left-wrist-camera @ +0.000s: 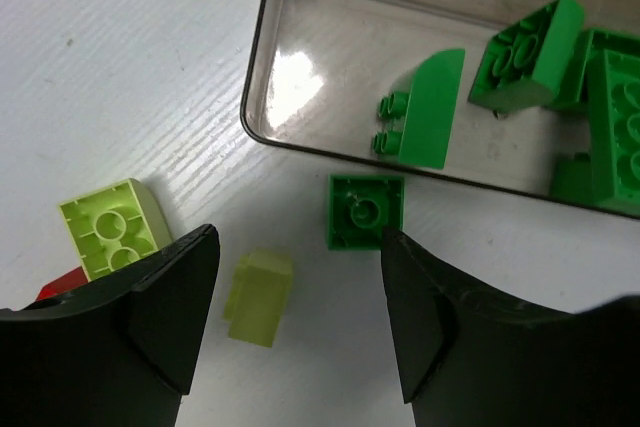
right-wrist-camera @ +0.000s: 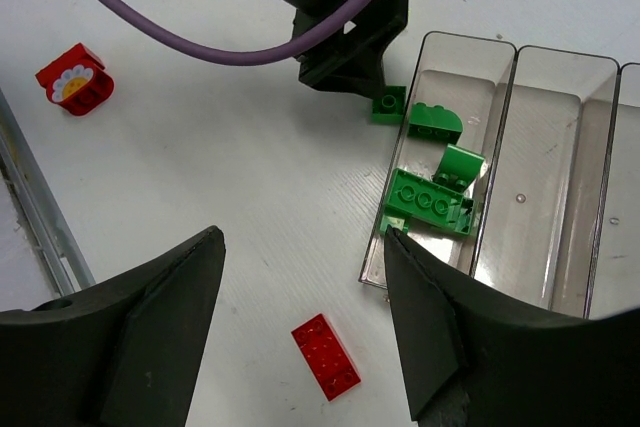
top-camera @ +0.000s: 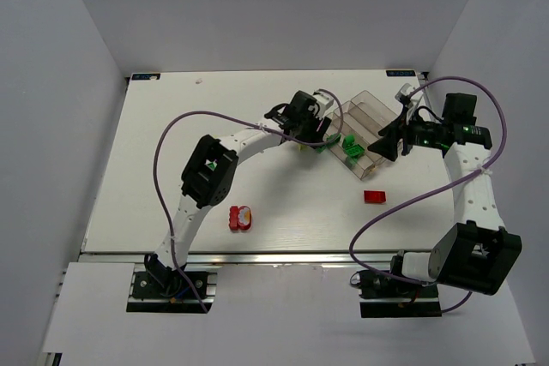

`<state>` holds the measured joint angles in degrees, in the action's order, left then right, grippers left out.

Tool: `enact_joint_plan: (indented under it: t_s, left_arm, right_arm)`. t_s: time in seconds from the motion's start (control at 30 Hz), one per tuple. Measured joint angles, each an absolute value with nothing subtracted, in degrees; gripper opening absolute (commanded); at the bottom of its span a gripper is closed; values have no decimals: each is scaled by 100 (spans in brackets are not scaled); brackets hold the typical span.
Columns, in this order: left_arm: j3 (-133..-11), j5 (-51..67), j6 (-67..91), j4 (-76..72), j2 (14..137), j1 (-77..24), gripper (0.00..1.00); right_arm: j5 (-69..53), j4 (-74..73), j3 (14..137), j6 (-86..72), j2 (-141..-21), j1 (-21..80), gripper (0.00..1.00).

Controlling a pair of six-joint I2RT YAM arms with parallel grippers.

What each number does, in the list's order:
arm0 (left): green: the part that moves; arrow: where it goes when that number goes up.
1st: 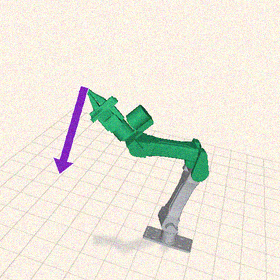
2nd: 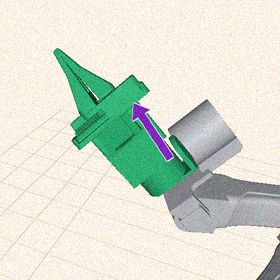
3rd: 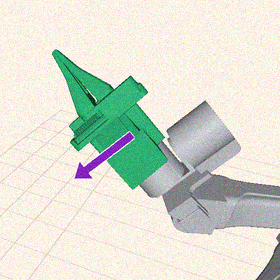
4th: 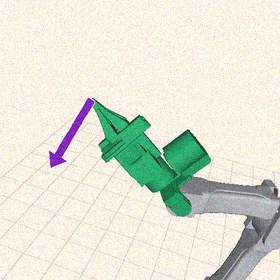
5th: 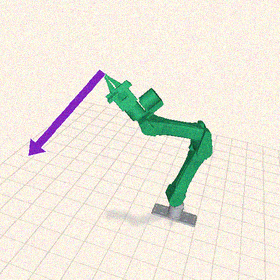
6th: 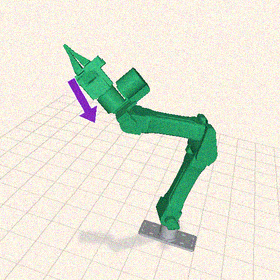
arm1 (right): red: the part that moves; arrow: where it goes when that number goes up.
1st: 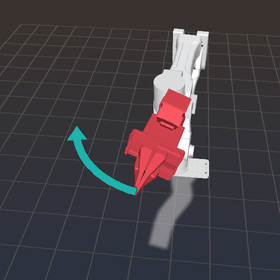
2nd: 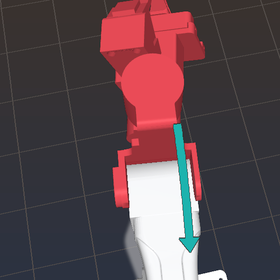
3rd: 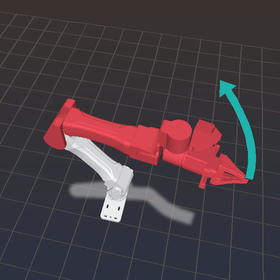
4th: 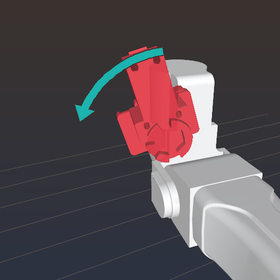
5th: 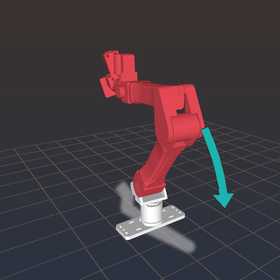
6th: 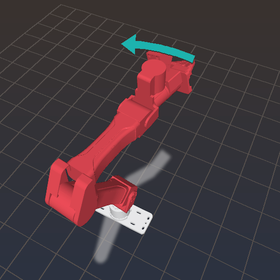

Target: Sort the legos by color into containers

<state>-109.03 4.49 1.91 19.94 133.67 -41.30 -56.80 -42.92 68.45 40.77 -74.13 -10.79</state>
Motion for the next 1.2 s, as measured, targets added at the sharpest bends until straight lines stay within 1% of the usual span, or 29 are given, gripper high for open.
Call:
enact_joint_plan:
  t_s: [0.13,0.23,0.73,1.1,1.13,1.2]
  left_arm:
    - [-11205,43,281,2143,13469,-4219,78]
    - [-11238,-49,301,2145,13469,-4263,78]
    - [-11096,303,357,2134,13476,-4342,76]
    - [-11177,261,456,1984,13850,-4521,70]
    - [-11181,257,467,1994,13850,-4530,66]
    - [-11187,213,497,2005,13854,-4556,63]
  right_arm:
    - [-5669,-4219,6775,3994,-7384,-1079,70]
    - [-5666,-4211,6757,3938,-7382,-1079,70]
    - [-5666,-4163,6757,3826,-7384,-1079,70]
    - [-5666,-4134,6659,3804,-7384,-1079,70]
    - [-5666,-4132,6659,3804,-7384,-1079,70]
    - [-5666,-4134,6657,3804,-7384,-1079,70]
